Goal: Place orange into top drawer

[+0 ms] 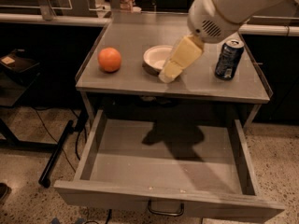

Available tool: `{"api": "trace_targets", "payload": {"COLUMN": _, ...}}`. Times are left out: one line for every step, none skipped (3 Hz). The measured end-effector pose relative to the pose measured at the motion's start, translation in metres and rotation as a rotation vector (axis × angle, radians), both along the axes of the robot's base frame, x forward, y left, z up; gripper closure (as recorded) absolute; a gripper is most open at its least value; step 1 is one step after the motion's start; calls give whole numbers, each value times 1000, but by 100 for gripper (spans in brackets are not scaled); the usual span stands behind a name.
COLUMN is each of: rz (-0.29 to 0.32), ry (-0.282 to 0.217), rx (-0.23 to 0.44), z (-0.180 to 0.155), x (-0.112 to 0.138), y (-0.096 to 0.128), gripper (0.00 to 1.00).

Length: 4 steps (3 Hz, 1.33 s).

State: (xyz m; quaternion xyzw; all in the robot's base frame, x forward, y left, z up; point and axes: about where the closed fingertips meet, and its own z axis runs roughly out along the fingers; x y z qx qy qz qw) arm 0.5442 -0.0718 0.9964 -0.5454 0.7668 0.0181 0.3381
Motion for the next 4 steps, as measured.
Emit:
{"api": "trace_targets", "payload": {"rz": 46, "ry": -32, "rx": 47, "z": -15, "x": 33, "y": 38, "gripper": 0}}
{"api": "trace_targets", "payload": {"rz": 97, "ry": -28, "rx": 69, "z": -28, "x": 59, "y": 75, "gripper": 0}}
{"api": "trace_targets", "payload": {"rz": 102, "ry": -25, "rx": 70, "z": -30, "x": 59, "y": 78, "gripper": 0}}
{"api": "trace_targets", "payload": {"rz": 96, "ry": -28, "rx": 93, "z": -40, "x": 60, "y": 81, "gripper": 0}}
